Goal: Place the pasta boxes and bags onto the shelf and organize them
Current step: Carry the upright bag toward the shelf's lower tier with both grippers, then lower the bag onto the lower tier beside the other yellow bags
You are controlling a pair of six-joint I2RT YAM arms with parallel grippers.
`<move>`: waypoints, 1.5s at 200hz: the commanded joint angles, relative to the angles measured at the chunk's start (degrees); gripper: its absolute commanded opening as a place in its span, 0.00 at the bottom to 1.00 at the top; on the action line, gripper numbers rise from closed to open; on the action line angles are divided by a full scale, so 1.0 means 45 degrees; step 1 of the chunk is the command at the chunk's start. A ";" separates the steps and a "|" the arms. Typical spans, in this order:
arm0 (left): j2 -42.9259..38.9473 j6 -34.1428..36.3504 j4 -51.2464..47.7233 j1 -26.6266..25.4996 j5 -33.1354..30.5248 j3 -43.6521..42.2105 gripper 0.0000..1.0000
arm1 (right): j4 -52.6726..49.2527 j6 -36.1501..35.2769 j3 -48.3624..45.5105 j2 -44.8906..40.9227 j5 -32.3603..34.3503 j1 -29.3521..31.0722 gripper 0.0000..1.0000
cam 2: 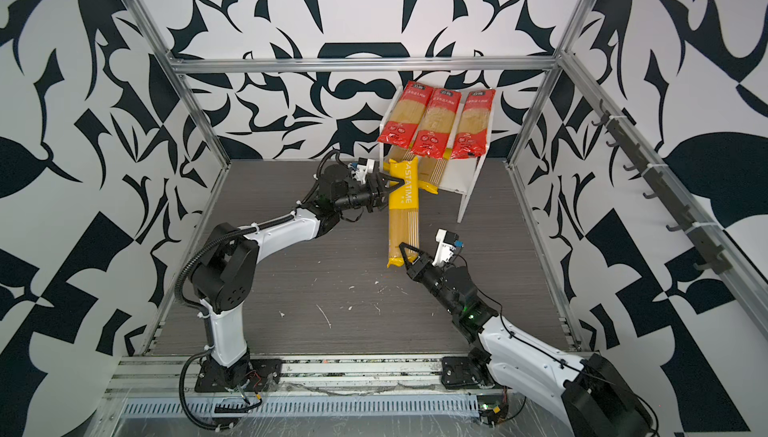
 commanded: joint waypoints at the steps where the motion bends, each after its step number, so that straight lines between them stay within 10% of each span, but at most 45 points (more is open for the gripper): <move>1: 0.0008 0.0059 0.0485 -0.0132 0.0800 0.0552 0.62 | 0.2507 -0.0331 0.1366 0.0172 0.0092 -0.0624 0.00; 198: -0.1777 0.0398 0.0904 0.0691 0.1085 -0.2145 0.70 | 0.3127 0.1153 0.5192 0.2923 -0.4072 -0.6484 0.00; 300: -0.2528 0.0259 0.1406 0.0895 0.0938 -0.3847 0.71 | 0.3510 0.1117 0.5780 0.4737 -0.2670 -0.7277 0.00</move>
